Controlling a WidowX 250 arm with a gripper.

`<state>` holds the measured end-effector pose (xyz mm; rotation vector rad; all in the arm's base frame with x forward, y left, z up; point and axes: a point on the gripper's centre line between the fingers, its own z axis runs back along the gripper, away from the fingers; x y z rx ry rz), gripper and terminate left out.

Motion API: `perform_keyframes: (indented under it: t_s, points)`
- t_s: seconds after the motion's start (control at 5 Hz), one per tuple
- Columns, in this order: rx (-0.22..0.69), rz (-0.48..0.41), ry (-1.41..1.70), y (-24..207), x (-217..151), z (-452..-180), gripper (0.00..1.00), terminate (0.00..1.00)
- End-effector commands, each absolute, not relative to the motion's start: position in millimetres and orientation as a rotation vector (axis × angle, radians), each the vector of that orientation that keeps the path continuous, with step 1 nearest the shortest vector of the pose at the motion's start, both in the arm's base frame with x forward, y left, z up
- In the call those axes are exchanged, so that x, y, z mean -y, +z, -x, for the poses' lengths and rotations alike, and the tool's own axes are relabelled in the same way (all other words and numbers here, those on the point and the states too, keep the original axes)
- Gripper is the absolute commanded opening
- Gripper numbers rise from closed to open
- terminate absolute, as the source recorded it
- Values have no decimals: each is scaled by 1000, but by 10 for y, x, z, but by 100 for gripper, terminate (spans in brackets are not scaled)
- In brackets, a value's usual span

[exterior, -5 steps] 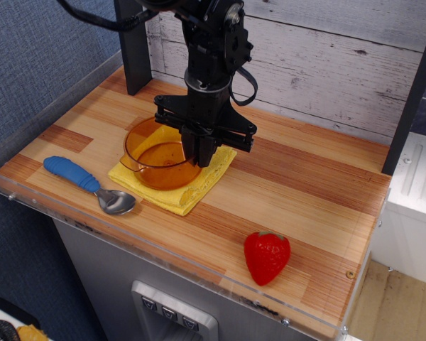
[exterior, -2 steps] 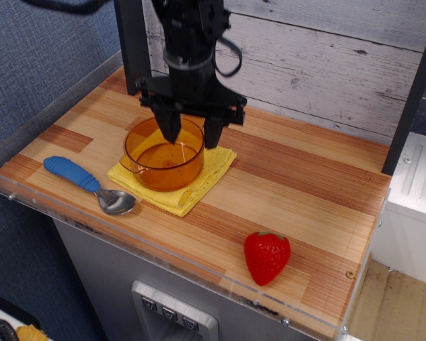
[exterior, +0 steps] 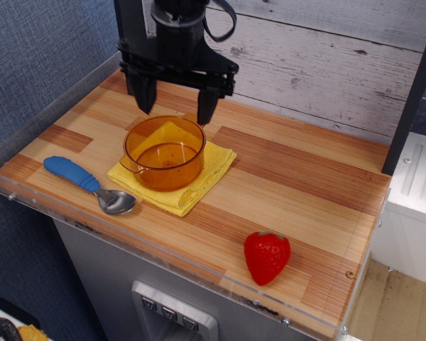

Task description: Put the clear container on the cloth.

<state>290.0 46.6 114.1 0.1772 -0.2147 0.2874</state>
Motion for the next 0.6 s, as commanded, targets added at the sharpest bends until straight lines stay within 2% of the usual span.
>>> perform_keyframes:
  t_s: [0.0,0.2,0.4]
  points:
    - [213,-100,354,1604,-476,-2512,100,0]
    - [195,-36,384,1688,-418,-2322,100,0]
    - [212,-17,385,1723,-356,-2222,100,0]
